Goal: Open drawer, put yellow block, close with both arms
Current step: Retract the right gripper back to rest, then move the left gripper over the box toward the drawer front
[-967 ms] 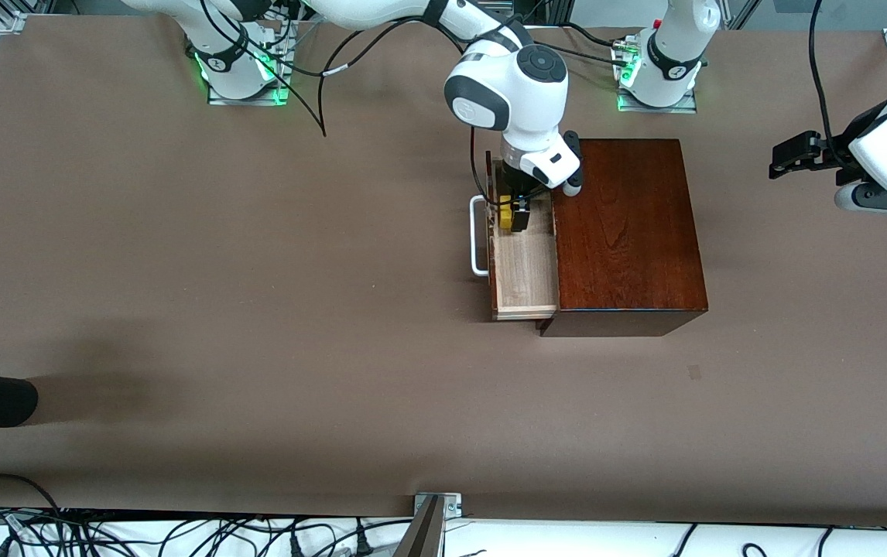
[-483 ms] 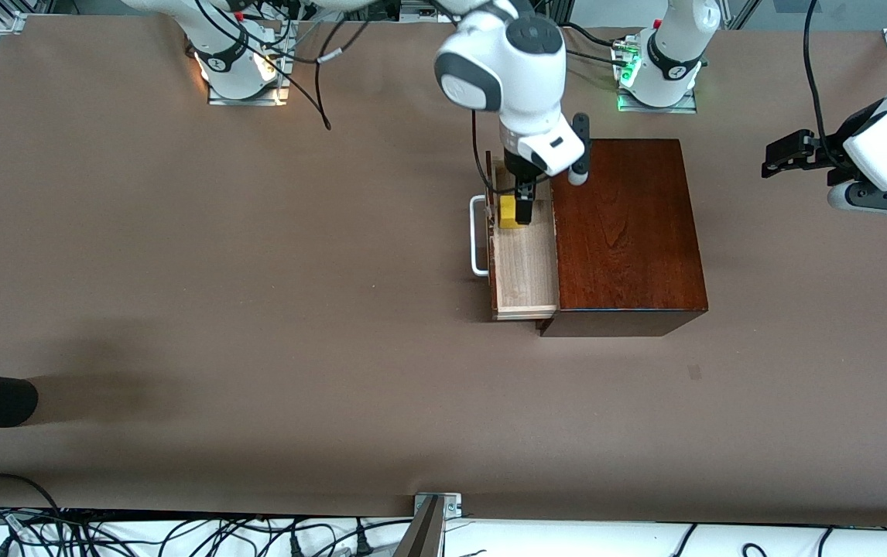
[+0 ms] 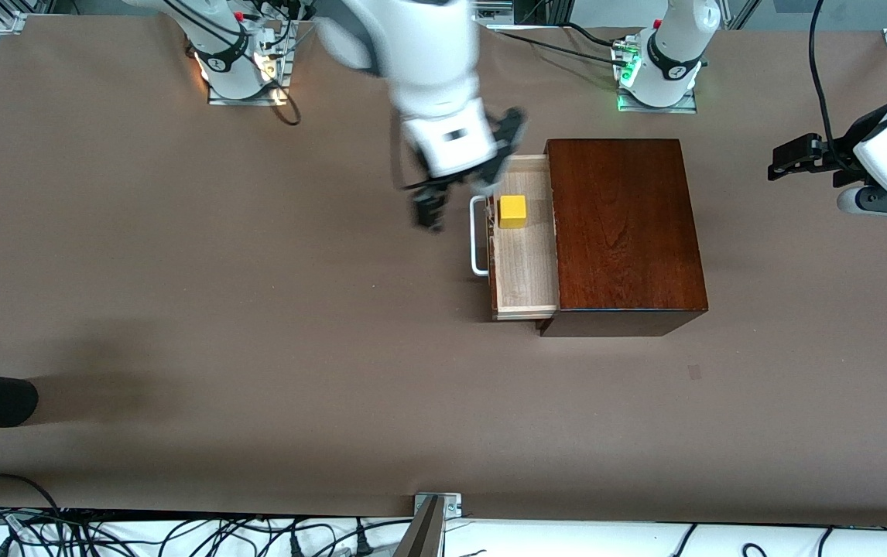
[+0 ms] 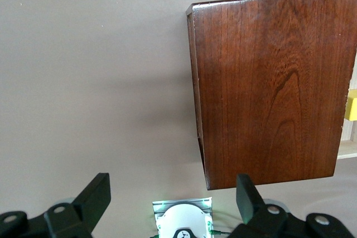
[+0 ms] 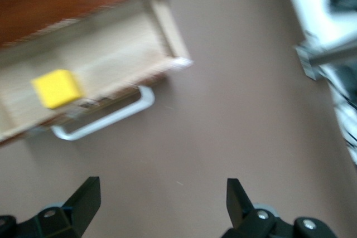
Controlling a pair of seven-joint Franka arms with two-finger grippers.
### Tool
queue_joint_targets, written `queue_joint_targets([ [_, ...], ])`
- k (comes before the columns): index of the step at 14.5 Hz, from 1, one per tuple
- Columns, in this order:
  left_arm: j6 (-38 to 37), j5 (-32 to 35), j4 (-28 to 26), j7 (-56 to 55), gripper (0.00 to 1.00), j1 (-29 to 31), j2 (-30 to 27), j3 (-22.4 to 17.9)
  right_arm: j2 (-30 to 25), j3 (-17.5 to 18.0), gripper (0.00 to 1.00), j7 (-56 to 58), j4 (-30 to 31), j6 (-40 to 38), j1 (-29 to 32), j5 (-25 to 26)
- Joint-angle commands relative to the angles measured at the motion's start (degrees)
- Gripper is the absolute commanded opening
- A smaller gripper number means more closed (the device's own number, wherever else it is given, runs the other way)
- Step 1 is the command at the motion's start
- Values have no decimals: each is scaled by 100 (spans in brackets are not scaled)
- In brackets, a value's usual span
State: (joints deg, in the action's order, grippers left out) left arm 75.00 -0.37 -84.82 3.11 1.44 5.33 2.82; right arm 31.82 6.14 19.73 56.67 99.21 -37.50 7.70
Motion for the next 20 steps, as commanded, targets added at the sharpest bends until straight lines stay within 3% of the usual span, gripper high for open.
queue_joint_targets([
  [1, -82, -148, 158, 67, 100, 32, 65, 7, -465, 115, 100, -30, 169, -130, 899, -530],
  [3, -56, -148, 167, 67, 100, 32, 65, 8, -851, 107, 100, -22, 544, -147, 1523, -927],
  [8, -12, -200, 176, 85, 100, 5, 126, 42, -2300, 2, 100, -171, 2407, -95, 2649, -1472],
  [12, 15, -419, 466, 111, 100, -258, 311, 183, -3268, -674, 100, -487, 3639, 19, 2721, -1474],
  [17, 155, -658, 843, 208, 100, -1144, 1180, 262, -3410, -1079, 100, -874, 3931, -59, 2721, -1122],
  [20, 716, -728, 958, 199, 100, -1602, 1584, 315, -3410, -1168, 100, -1242, 4027, -68, 2739, -999],
])
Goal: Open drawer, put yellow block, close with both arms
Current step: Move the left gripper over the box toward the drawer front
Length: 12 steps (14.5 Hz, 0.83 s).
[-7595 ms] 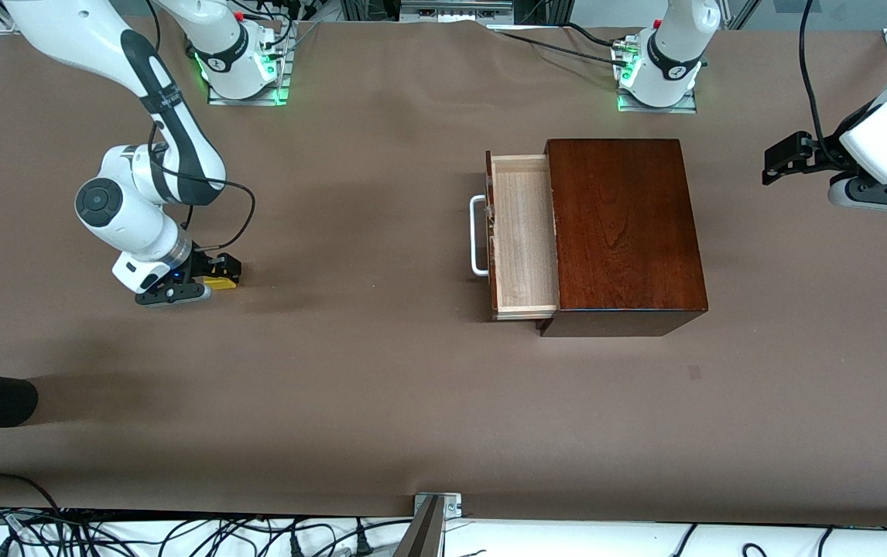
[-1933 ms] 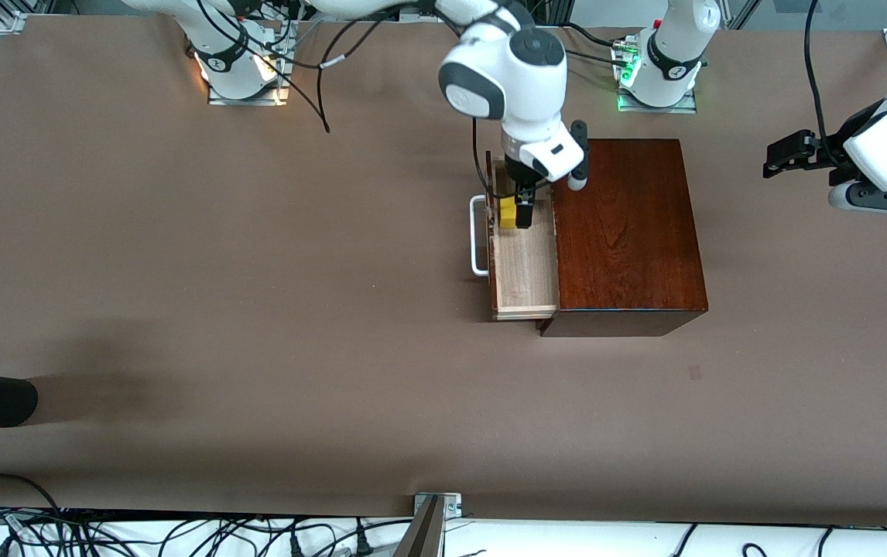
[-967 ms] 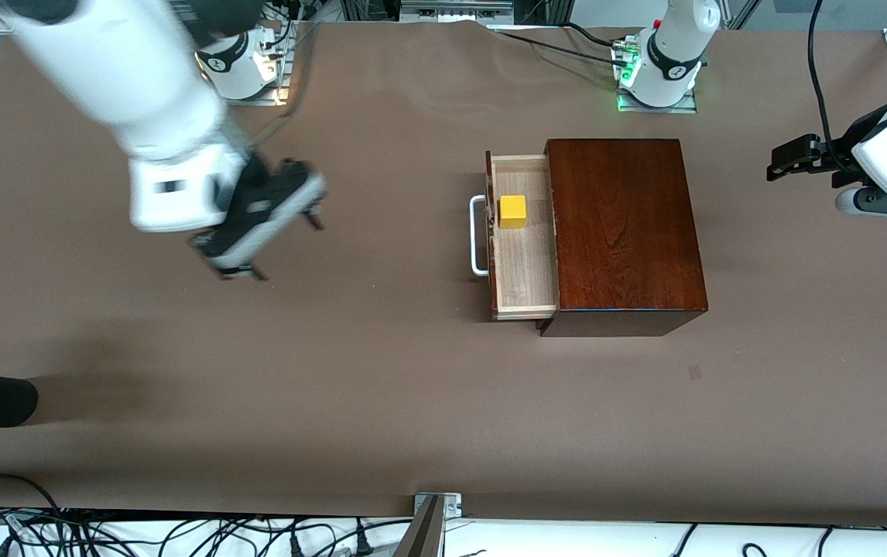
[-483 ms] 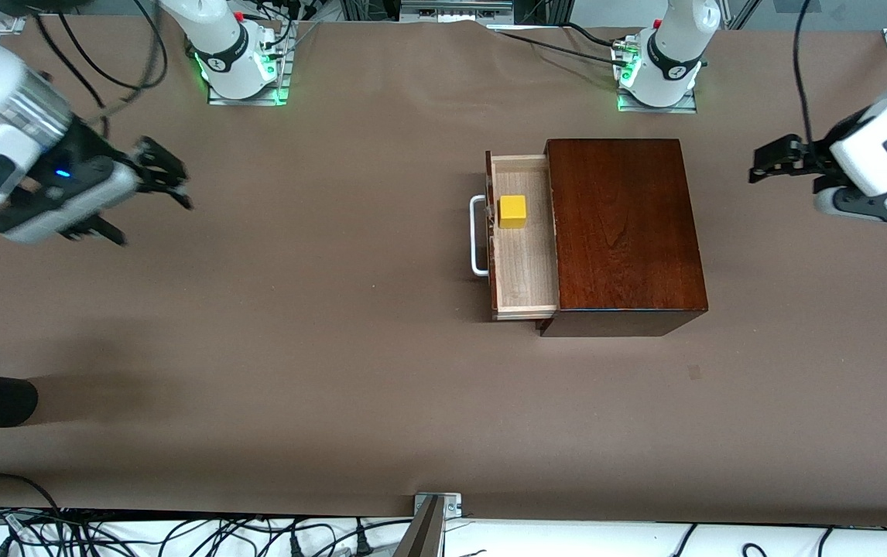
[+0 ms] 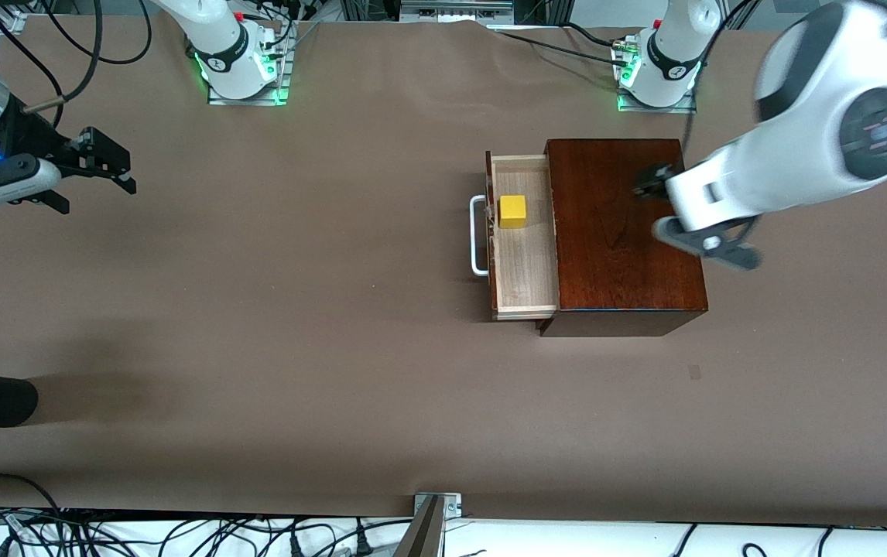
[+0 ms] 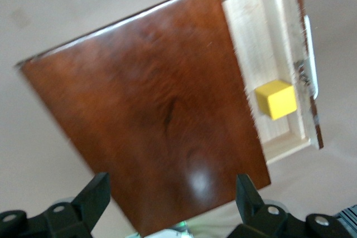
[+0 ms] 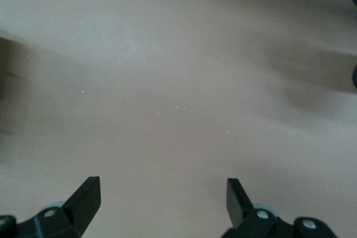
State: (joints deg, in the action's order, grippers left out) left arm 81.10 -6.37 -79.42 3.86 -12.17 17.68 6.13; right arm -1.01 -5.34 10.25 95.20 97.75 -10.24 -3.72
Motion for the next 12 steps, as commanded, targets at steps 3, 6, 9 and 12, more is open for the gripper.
queue_joint_targets([
  [3, 282, -119, 734, 80, 100, -785, 473, -7, -66, -186, 100, -278, 121, 121, 13, 275],
  [6, 607, -110, 770, 106, 100, -1155, 640, 2, -48, -256, 100, -287, 60, 78, 13, 346],
  [9, 740, -128, 779, 150, 100, -1305, 728, 20, -49, -265, 100, -296, 60, 78, 13, 355],
  [12, 994, -119, 770, 273, 100, -1516, 807, 20, 39, -239, 100, -278, -10, 86, 5, 425],
])
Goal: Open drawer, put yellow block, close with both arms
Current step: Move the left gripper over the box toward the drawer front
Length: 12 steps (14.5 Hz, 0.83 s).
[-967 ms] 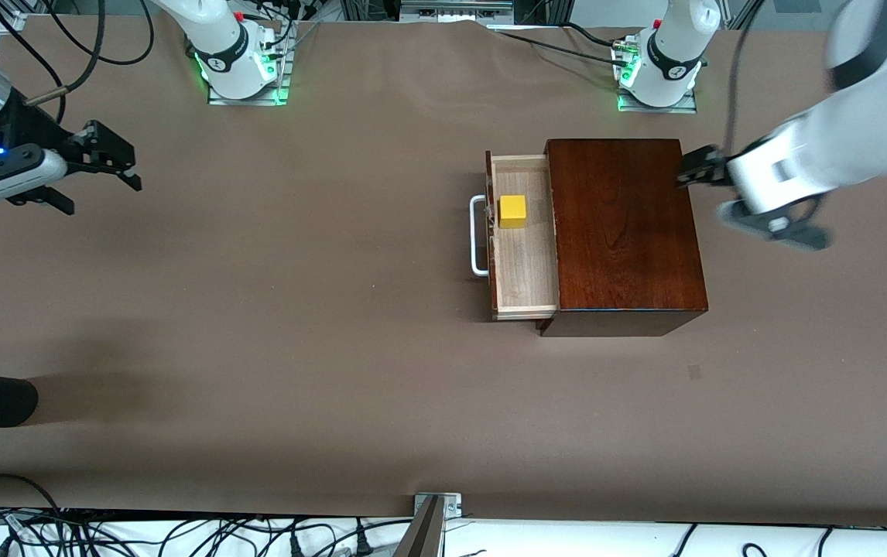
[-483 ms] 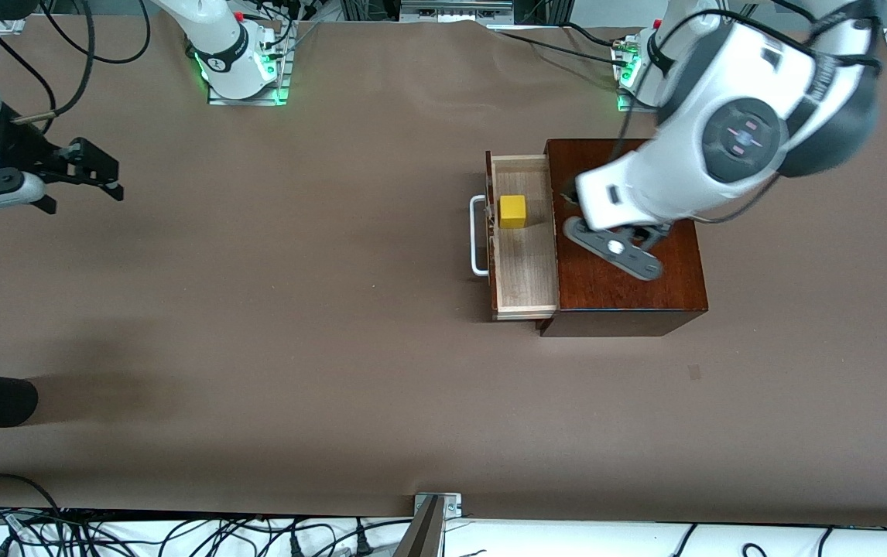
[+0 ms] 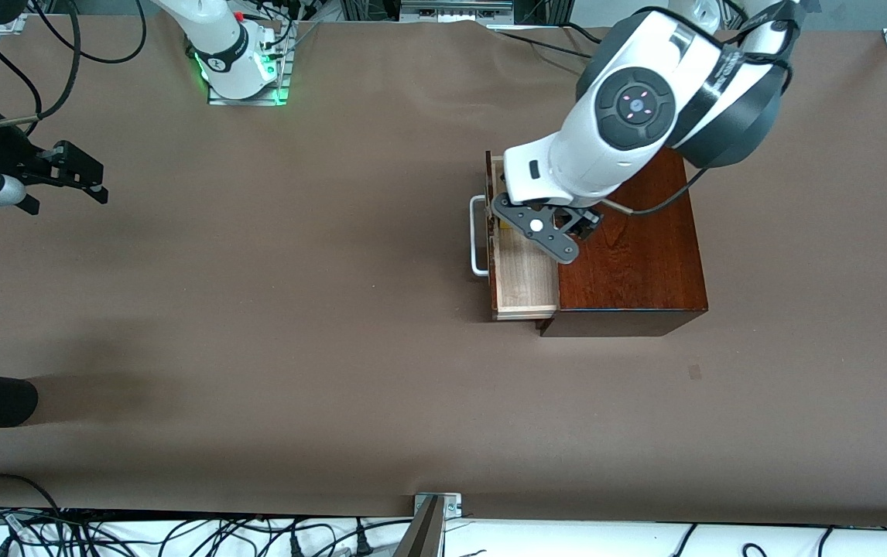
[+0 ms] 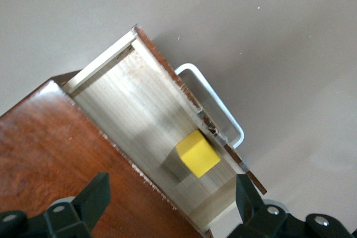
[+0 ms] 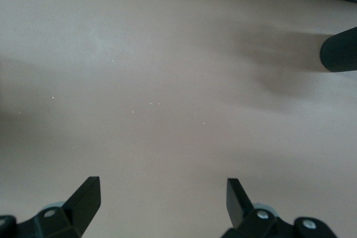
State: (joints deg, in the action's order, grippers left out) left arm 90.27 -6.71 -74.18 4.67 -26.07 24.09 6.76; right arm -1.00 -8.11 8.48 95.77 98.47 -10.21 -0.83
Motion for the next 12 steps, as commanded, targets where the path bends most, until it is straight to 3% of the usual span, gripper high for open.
queue_joint_targets([
  [1, 105, -85, 255, 148, 100, -222, 192, -43, 47, 38, 100, -101, -76, 14, -16, 144],
  [6, 122, -6, 247, 209, 100, -494, 228, -52, 65, 20, 100, -119, -103, 49, 1, 144],
  [12, 729, -24, 255, 210, 100, -969, 518, -17, 65, 3, 100, -127, -103, 93, 19, 135],
])
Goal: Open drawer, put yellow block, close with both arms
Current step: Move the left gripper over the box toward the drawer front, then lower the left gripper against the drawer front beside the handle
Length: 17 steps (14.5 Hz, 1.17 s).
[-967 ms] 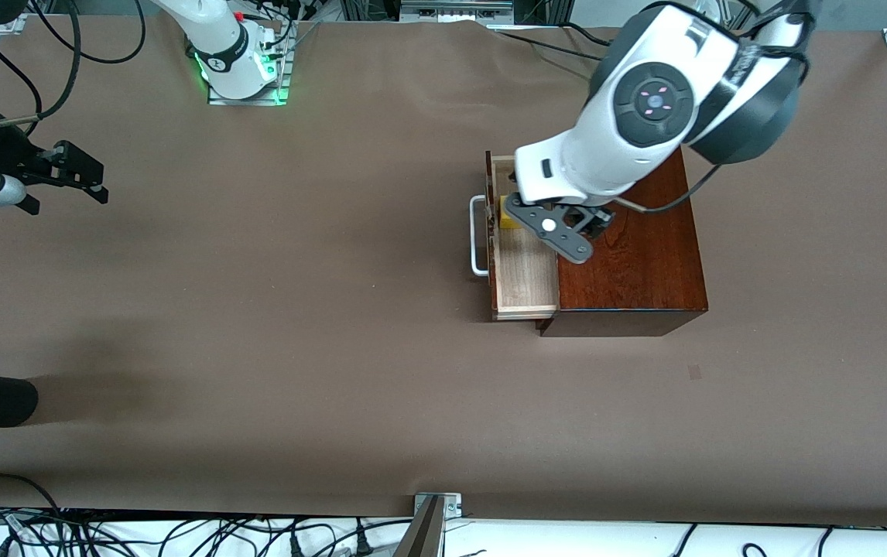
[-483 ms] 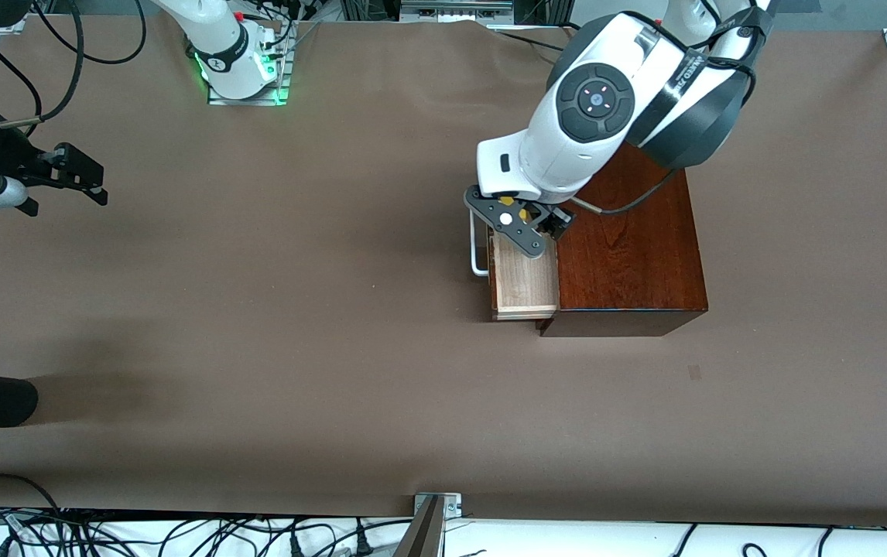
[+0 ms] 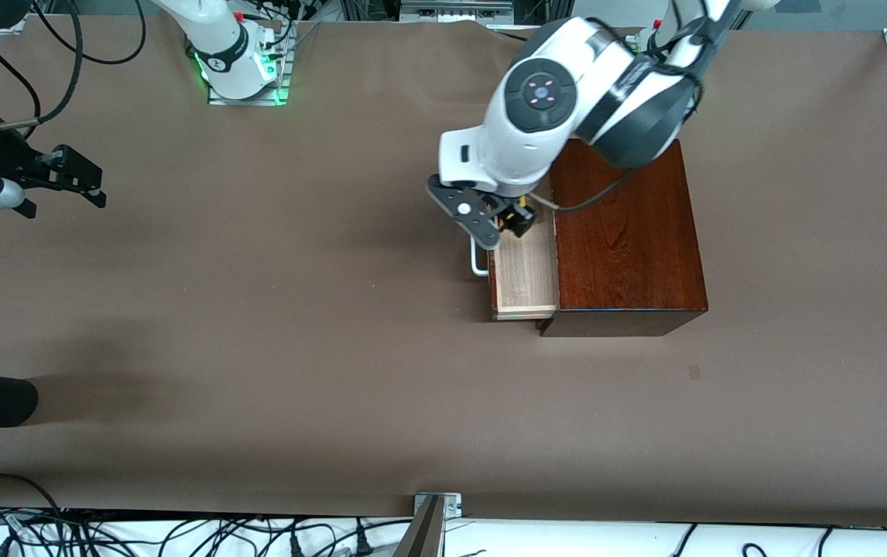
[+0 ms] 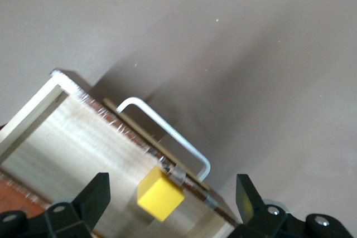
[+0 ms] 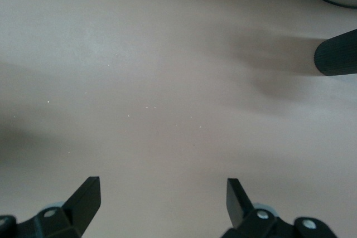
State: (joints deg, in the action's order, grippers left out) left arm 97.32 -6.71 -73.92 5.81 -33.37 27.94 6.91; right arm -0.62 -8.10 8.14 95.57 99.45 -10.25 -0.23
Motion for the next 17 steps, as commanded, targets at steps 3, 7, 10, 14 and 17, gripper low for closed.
queue_joint_targets([
  [3, 533, 11, 194, 61, 100, -451, 300, -58, 27, 11, 100, -94, -83, 83, 14, 93],
  [7, 534, 186, 184, 87, 100, -775, 273, -32, 88, 10, 100, -94, -83, 127, 14, 75],
  [10, 867, 187, 202, 123, 100, -846, 300, 3, 71, 19, 100, -102, -83, 101, 5, 49],
  [14, 1112, 258, 149, 1480, 100, -1110, 545, 65, 53, 46, 100, -102, -91, 127, -21, 31],
  [17, 1228, 284, -69, 2599, 100, -1093, 651, 56, 53, 55, 100, -111, -91, 127, -21, 23],
])
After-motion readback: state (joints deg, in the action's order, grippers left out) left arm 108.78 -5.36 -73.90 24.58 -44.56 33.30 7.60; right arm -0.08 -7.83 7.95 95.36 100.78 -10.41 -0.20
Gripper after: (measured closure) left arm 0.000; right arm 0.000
